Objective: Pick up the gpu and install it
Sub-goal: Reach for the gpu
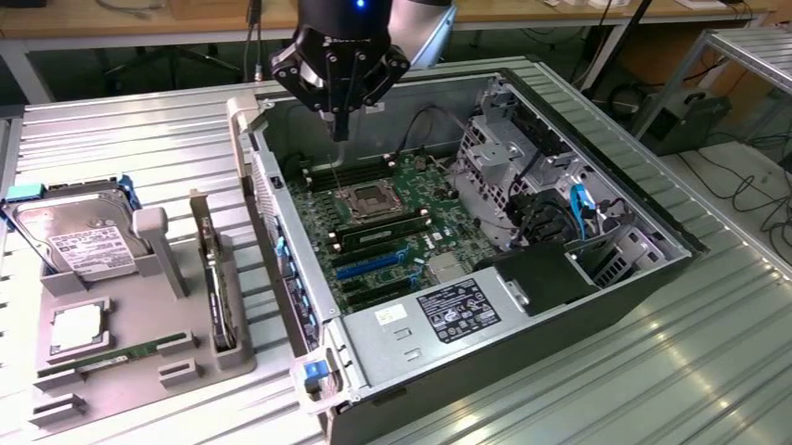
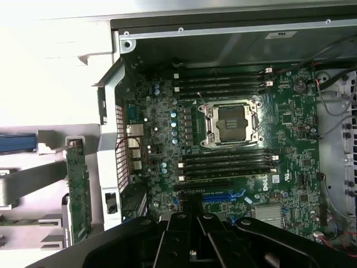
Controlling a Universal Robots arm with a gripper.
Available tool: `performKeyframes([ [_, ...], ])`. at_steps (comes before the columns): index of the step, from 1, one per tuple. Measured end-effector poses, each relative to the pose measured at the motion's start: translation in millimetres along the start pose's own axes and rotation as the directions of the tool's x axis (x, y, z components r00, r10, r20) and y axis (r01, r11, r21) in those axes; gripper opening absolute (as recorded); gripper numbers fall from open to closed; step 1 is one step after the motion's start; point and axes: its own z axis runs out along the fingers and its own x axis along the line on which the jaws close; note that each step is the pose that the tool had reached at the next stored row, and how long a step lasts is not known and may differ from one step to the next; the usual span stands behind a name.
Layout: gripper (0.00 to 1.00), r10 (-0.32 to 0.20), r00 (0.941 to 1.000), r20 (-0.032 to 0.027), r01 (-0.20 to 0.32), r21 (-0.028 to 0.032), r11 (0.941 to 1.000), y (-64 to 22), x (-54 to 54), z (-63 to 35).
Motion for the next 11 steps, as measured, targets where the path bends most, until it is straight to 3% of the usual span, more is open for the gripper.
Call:
performKeyframes([
  [11, 0.11, 0.000, 1.0000, 0.0000, 0.000, -0.0001, 1.0000, -0.3, 4.6, -0.1],
])
